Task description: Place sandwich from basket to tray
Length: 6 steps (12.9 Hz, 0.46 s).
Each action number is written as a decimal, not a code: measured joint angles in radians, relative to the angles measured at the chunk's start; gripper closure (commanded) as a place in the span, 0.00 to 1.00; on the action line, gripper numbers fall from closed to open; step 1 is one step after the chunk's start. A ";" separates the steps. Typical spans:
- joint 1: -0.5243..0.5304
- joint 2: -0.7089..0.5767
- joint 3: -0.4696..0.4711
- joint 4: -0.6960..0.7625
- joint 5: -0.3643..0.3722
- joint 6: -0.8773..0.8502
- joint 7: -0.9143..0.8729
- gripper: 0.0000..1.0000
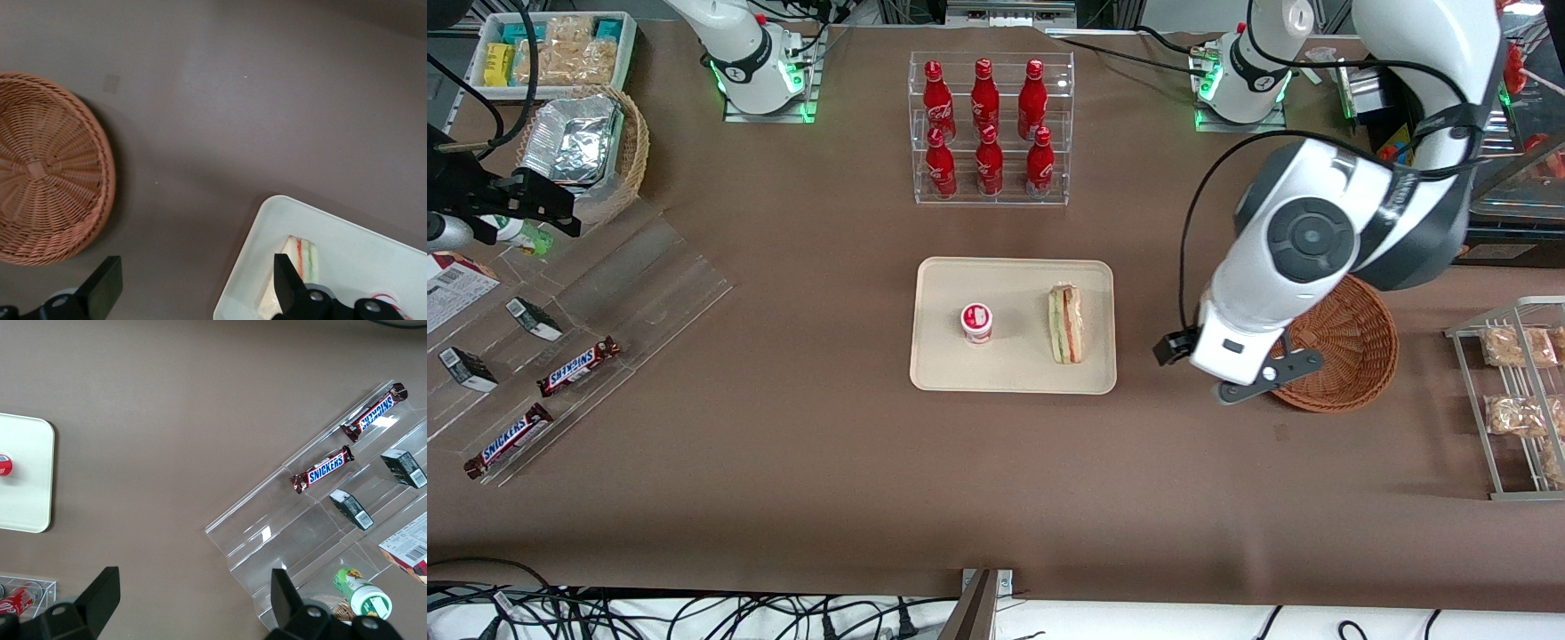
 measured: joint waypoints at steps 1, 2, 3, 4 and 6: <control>0.010 -0.007 0.000 0.000 -0.006 -0.014 0.011 0.00; 0.021 -0.017 0.001 0.000 -0.020 -0.021 0.037 0.00; 0.033 -0.032 0.007 0.001 -0.042 -0.033 0.083 0.00; 0.041 -0.053 0.025 0.000 -0.065 -0.054 0.135 0.00; 0.048 -0.106 0.077 -0.009 -0.116 -0.092 0.239 0.00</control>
